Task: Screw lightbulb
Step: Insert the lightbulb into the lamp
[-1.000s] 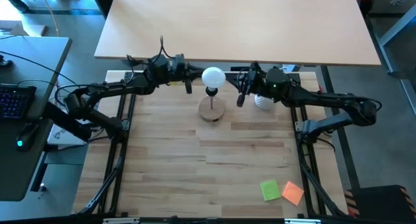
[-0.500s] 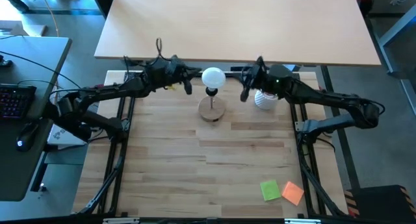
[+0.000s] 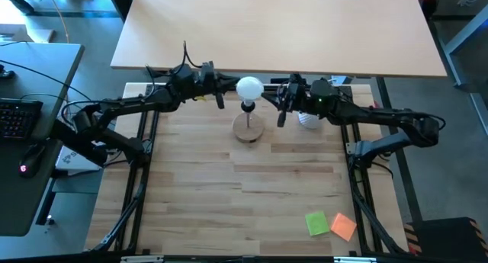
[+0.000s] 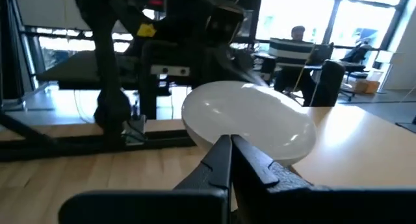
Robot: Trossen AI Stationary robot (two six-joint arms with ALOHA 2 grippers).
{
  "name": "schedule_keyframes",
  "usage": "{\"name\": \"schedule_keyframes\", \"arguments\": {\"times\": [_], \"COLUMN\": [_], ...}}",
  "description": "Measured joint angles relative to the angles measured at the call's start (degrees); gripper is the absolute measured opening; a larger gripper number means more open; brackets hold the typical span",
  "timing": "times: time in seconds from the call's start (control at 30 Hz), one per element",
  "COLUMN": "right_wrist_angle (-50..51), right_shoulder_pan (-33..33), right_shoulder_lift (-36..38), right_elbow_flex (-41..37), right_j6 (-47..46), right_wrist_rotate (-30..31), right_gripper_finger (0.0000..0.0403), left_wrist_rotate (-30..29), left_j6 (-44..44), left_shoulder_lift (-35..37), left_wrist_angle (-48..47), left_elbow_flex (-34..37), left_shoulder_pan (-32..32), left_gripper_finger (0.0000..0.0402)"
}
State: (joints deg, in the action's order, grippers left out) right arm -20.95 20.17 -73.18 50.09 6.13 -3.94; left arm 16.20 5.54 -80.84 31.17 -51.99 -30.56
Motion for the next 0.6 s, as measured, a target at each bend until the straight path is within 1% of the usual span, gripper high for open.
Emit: {"name": "schedule_keyframes", "arguments": {"times": [0.1,0.2,0.27,0.37,0.6], "right_wrist_angle": [-2.33,-3.82,-3.83,-1.86,-1.17], "right_shoulder_pan": [2.25,4.05,5.07,5.29,4.49], "right_shoulder_lift": [-1.40,-1.56,-1.56,-1.63,-1.25], "right_elbow_flex": [0.00,0.00,0.02,-0.04,-0.02], "right_j6": [-0.31,-1.79,-2.57,-2.57,-1.53], "right_wrist_rotate": [-0.15,1.78,2.42,1.76,1.09], "right_gripper_finger": [0.0000,0.0000,0.0000,0.0000,0.0000], "left_wrist_rotate": [-2.57,-5.76,-5.82,-6.12,-11.02], "left_j6": [0.28,-0.04,-1.38,-1.80,-3.25], "left_shoulder_lift": [0.67,2.79,4.19,5.94,8.56], "left_wrist_angle": [-2.68,-7.09,-8.86,-8.50,-7.33], "left_elbow_flex": [0.07,0.12,0.15,1.90,4.29], "left_shoulder_pan": [1.40,3.22,4.49,5.99,8.19], "left_gripper_finger": [0.0000,0.0000,0.0000,0.0000,0.0000]}}
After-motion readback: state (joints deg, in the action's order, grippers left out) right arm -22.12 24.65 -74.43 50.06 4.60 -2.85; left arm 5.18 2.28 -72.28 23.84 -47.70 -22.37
